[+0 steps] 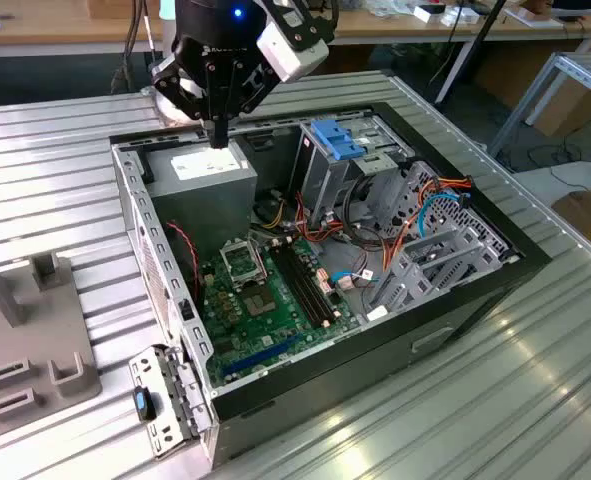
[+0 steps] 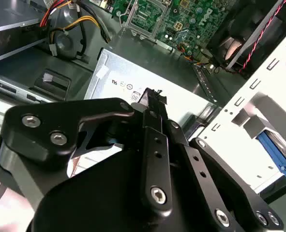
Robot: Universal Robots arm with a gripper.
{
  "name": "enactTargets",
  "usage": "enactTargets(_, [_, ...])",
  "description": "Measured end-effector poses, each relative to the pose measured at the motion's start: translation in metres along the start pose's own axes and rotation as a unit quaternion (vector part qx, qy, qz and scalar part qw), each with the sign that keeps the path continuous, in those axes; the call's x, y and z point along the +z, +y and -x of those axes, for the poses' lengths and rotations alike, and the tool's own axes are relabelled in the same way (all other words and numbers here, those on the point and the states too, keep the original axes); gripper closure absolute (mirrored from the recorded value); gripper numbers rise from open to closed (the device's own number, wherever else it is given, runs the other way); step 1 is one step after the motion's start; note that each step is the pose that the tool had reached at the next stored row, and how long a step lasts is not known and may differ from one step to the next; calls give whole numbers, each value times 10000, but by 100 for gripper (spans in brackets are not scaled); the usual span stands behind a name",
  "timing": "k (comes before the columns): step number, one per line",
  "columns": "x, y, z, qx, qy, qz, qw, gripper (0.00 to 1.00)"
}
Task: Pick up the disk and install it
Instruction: 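Reach for the disk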
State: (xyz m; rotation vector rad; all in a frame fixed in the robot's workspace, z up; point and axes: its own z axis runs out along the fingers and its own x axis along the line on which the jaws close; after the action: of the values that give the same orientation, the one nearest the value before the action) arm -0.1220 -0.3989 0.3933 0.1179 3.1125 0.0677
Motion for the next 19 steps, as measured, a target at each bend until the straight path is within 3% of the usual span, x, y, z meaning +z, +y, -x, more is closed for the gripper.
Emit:
enactTargets(13, [0,0,0,0,0,0,10000,89])
enactTargets(19, [-1,-4,-50,0,0,0,10000,89])
